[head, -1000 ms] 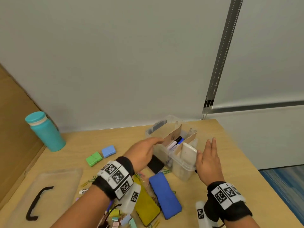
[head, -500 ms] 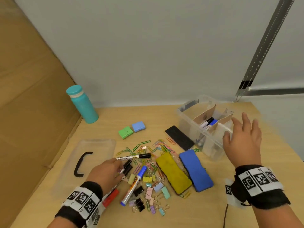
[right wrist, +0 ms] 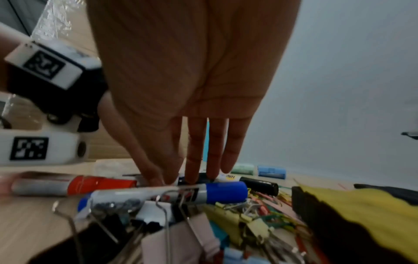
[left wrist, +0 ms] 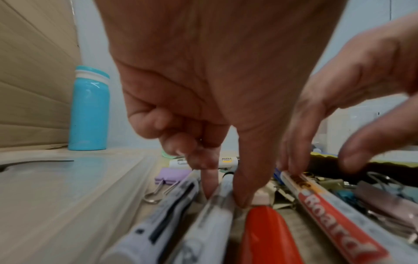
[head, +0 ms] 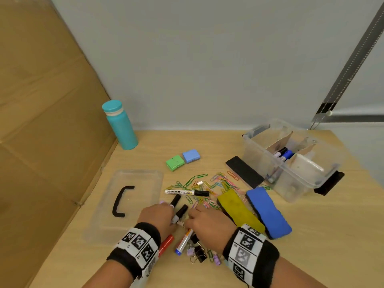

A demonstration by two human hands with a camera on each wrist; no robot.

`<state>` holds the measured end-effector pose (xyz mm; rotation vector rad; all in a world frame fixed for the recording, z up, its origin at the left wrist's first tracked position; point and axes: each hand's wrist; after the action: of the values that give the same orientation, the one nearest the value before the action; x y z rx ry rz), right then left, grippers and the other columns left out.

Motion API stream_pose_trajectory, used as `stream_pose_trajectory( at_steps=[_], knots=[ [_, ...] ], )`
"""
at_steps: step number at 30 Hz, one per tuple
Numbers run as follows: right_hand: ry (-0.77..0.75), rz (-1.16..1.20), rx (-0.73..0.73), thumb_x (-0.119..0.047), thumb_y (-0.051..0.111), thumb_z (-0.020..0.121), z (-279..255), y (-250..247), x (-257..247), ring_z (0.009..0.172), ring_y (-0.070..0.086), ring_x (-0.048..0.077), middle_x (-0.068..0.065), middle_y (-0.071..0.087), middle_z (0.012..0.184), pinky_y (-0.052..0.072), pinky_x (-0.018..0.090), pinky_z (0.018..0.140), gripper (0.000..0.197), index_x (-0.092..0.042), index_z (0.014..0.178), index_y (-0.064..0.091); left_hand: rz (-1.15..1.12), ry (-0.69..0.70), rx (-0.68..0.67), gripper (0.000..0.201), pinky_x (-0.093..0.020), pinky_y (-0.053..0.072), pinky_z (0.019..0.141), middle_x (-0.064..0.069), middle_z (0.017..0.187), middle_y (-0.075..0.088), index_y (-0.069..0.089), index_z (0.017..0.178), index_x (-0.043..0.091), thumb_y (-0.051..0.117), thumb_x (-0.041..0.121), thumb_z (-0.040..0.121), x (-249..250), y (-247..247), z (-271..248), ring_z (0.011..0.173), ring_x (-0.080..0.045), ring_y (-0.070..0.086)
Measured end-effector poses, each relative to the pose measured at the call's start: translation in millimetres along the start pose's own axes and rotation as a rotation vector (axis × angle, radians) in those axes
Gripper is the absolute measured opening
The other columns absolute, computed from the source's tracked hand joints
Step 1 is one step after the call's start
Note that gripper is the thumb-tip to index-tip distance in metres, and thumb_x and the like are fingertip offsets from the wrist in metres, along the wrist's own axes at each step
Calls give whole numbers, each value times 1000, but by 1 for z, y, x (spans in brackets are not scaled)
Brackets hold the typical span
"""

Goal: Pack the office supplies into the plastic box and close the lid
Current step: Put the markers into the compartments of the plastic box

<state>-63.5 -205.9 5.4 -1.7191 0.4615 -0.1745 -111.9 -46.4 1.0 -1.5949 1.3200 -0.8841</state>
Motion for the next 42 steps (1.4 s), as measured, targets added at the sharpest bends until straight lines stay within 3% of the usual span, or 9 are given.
stream_pose_trajectory(
  at_steps=[9,12,16,22,26,29,33,38,42],
  knots=[
    [53,-60,-24,0,50,88,9,10,2,119,40,32,13,48,129,37,44,93,44,-11,130,49,-418,39,173,20,-32,37,57,-2,83,58,44,97,17,45,37,93,-36,-30,-7,66,-19,52],
    [68,-45,40,0,49,87,9,12,4,120,41,30,9,47,131,32,41,100,47,-14,131,43,-471,73,163,17,-30,31,50,-1,66,52,39,100,15,39,31,96,-43,-31,-10,57,-20,47],
    [169,57,132,-3,49,87,6,11,12,122,41,25,5,44,132,30,36,105,47,-16,130,38,-443,116,43,20,-25,32,50,4,69,51,40,105,17,41,35,96,-40,-16,-16,60,-15,48],
    [272,189,257,-12,39,94,-4,9,29,97,42,15,-2,44,117,28,22,78,30,-20,123,38,-321,97,-169,29,-27,48,75,2,95,62,56,103,20,59,39,82,-26,6,-20,83,-16,60],
    [281,273,336,-28,37,97,-13,9,39,68,37,7,-8,41,94,30,21,60,14,-26,110,35,-199,70,-223,35,-30,51,81,0,94,59,58,111,17,57,38,83,-18,14,-15,91,-20,62],
    [321,315,365,-41,31,99,-22,1,44,69,50,8,-11,47,108,40,26,58,29,-29,126,34,-184,71,-229,32,-29,50,78,0,91,57,58,109,16,54,37,85,-14,14,-10,85,-18,60],
    [304,324,471,-43,31,99,-41,-23,57,93,51,8,-16,46,119,45,28,75,35,-30,130,39,-327,160,-163,16,-20,44,63,4,79,57,56,94,22,53,36,87,-10,-10,-6,69,-12,54],
    [348,226,774,-34,45,96,-75,-73,94,93,42,7,-14,44,102,37,19,78,23,-21,114,51,-530,278,52,21,-26,40,62,-3,80,60,55,90,17,55,38,90,-4,-60,3,69,-17,53],
    [429,233,943,-22,54,93,-105,-111,128,90,52,11,-10,53,101,42,22,75,21,-23,114,50,-640,324,189,18,-25,35,57,-1,71,50,50,83,22,52,37,93,2,-86,14,60,-13,43]
  ],
)
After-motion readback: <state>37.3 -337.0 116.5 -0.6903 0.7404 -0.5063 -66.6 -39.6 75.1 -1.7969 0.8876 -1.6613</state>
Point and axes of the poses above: each hand's wrist, its own z-axis towards the middle knuckle, its own y-axis out of the palm, x = y × z
